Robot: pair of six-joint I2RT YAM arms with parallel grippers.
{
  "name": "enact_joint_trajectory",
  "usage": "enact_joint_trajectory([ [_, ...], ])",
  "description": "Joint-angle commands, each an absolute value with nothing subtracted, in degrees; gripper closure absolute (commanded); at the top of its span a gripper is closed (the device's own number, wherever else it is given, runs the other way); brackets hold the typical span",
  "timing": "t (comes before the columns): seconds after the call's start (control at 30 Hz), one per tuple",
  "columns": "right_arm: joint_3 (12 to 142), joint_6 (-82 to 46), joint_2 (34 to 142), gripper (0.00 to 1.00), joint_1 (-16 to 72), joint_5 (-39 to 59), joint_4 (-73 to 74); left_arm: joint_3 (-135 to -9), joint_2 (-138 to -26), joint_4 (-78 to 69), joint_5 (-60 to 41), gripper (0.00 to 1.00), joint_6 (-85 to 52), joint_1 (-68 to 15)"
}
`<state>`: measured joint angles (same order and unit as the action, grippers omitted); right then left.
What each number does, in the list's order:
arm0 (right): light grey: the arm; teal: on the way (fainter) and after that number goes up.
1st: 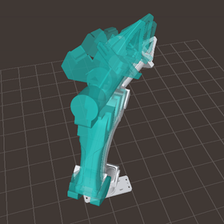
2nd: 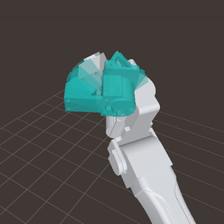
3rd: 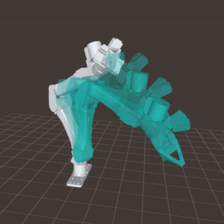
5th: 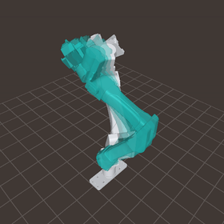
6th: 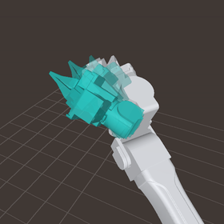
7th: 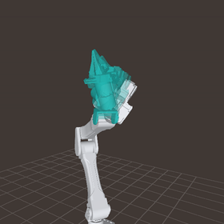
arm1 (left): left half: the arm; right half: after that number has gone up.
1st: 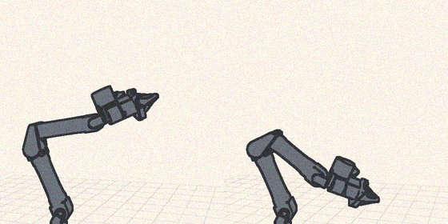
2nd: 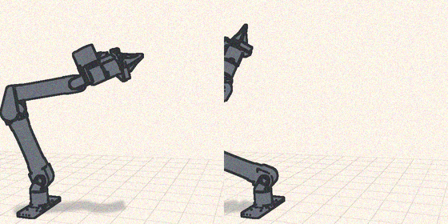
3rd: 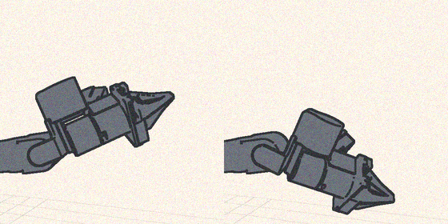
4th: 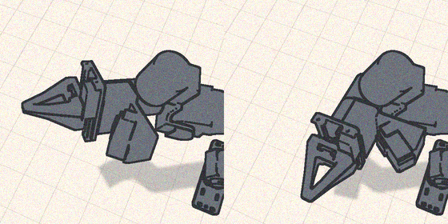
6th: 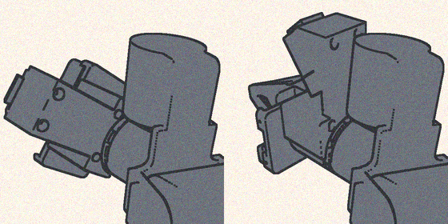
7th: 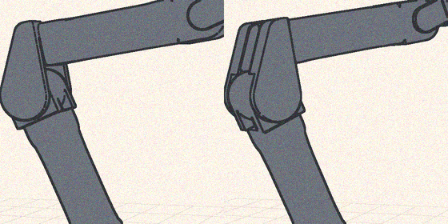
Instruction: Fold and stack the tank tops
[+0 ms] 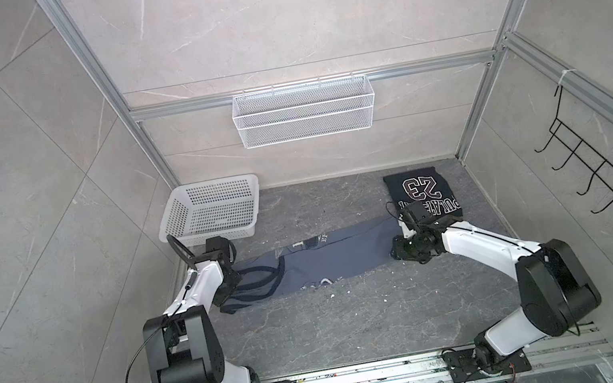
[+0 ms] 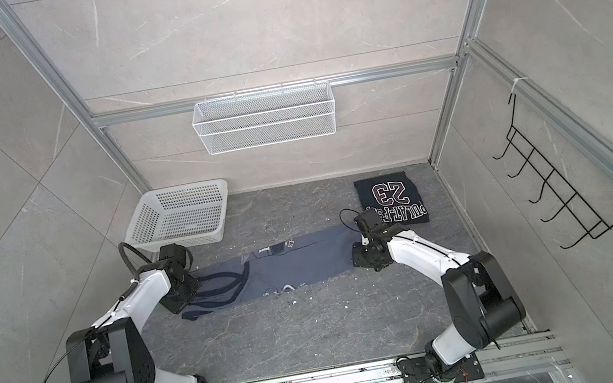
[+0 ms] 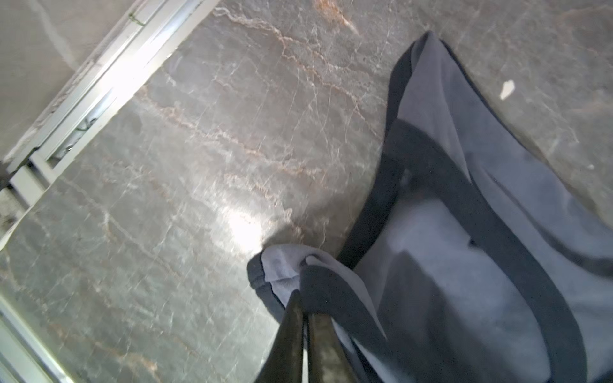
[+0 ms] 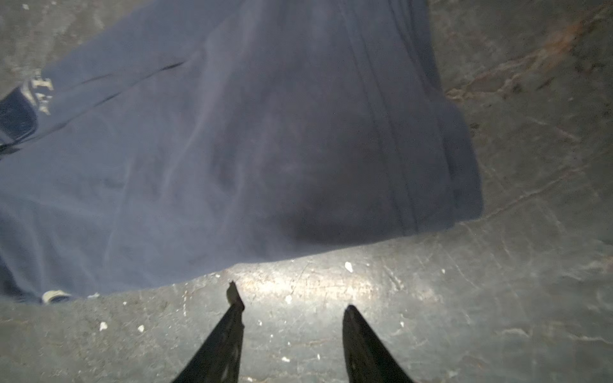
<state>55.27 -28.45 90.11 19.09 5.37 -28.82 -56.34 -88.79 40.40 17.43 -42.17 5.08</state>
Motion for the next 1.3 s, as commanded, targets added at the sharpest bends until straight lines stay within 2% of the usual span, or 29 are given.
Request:
enact_joint_trajectory([
  [0.0, 57.21, -28.09, 93.40, 0.49, 17.99, 3.96, -28.82, -58.31, -91.01, 39.07, 14.10, 0.91, -39.23, 7.29],
  [0.1, 57.40, -29.27, 95.94, 0.49, 15.93, 4.28, -28.26, -57.33, -92.11, 37.93, 13.37, 0.90, -38.95, 9.31],
  [0.2, 57.36, -30.03, 98.06, 0.49, 13.83, 4.48, -27.95, -54.76, -91.63, 35.84, 11.73, 0.81, -38.67, 11.93],
  [0.4, 58.26, -30.93, 101.81, 0.50, 11.95, 2.54, -28.14, -52.91, -90.51, 33.60, 10.09, 0.76, -38.33, 15.24],
  [0.43, 58.32, -30.80, 102.00, 0.50, 11.77, 2.42, -28.07, -53.19, -90.40, 33.74, 10.13, 0.73, -38.17, 15.37],
  [0.53, 58.36, -30.72, 101.96, 0.50, 11.27, 1.19, -28.21, -52.79, -88.05, 33.97, 10.60, 0.51, -38.40, 15.38],
  [0.67, 57.74, -30.23, 99.96, 0.50, 11.20, 3.12, -27.46, -51.94, -81.33, 35.64, 10.65, 0.30, -37.91, 13.76],
  [0.87, 56.56, -29.91, 93.30, 0.50, 11.65, 4.37, -28.18, -50.61, -68.24, 43.13, 18.63, 0.06, -40.60, 7.31],
  [1.03, 56.25, -29.44, 91.43, 0.50, 11.83, 5.64, -28.52, -48.16, -64.06, 43.60, 16.52, 0.05, -41.31, 6.12],
  [1.2, 55.46, -29.41, 91.11, 0.50, 11.87, 6.09, -28.11, -49.41, -71.29, 46.24, 18.09, 0.12, -44.82, -6.79],
  [1.27, 55.05, -29.40, 91.19, 0.50, 11.92, 6.11, -27.82, -48.45, -74.09, 46.08, 18.33, 0.16, -47.85, -9.32],
])
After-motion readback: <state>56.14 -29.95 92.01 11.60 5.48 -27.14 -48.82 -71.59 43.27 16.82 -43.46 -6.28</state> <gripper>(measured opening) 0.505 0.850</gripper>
